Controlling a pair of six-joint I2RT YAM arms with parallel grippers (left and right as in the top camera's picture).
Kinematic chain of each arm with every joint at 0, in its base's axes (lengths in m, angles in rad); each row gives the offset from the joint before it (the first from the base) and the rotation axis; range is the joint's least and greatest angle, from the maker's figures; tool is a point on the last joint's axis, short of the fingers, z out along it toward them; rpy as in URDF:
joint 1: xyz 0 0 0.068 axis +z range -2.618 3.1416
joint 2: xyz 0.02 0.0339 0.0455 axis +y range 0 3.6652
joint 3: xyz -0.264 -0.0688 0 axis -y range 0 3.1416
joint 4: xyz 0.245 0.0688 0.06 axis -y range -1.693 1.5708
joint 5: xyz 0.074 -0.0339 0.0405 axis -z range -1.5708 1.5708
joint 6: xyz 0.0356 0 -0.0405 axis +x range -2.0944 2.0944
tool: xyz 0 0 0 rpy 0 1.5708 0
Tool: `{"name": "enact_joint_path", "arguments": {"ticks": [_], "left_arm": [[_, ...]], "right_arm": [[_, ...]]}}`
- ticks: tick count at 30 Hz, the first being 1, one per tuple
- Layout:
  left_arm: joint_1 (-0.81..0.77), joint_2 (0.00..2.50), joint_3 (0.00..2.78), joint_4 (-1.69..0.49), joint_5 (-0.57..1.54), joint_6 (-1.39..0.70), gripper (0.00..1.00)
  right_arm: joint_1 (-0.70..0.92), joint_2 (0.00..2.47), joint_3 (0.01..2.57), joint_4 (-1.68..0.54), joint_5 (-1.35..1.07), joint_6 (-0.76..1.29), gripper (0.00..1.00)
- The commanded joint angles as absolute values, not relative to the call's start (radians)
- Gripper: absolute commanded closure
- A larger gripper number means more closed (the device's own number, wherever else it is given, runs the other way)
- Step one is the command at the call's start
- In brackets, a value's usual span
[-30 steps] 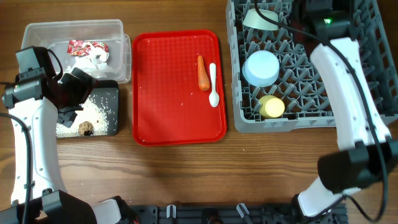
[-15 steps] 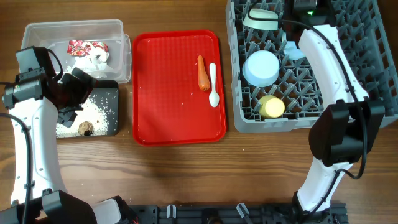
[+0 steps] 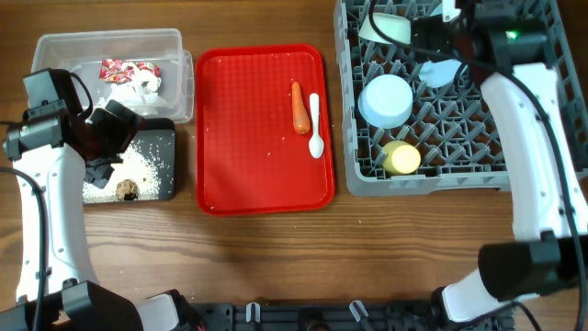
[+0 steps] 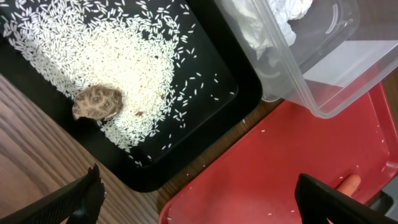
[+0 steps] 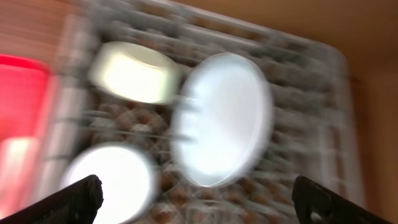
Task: Sort waste into correct bins and load items into the dishwasher rack
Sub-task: 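Carry the plate into the rack and stand it upright at back right, then reach the left gripper to the orange carrot and grasp it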
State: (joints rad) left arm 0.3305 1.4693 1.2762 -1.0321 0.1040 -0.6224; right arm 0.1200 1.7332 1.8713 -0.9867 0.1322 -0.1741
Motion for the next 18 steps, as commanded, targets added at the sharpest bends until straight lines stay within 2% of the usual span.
{"name": "enact_joint_path", "arguments": {"ticks": [1,8,14,17,18], "left_arm": [[0.337,1.47,1.278,-1.031,0.115,-0.607,0.0],[0.337,1.47,1.278,-1.032,0.115,-0.607,0.0],[0.337,1.47,1.278,-0.986,0.176,-0.611,0.0],[0.334,1.47,1.277,-1.017,0.302,-0.619,0.0],[0.322,1.47,1.277,-1.015,0.352,-0.62,0.04]], "right_arm": [[0.126,1.71,1.872,-1.084,-0.515,-0.129,0.0],[0.145,1.715,1.87,-1.181,-0.614,-0.095,0.0],[0.162,1.715,1.87,-1.245,-0.459,-0.023,0.0],[0.139,1.71,1.87,-1.267,-0.459,-0.023,0.08],[0.126,1.702,1.87,-1.268,-0.459,-0.024,0.09]]}}
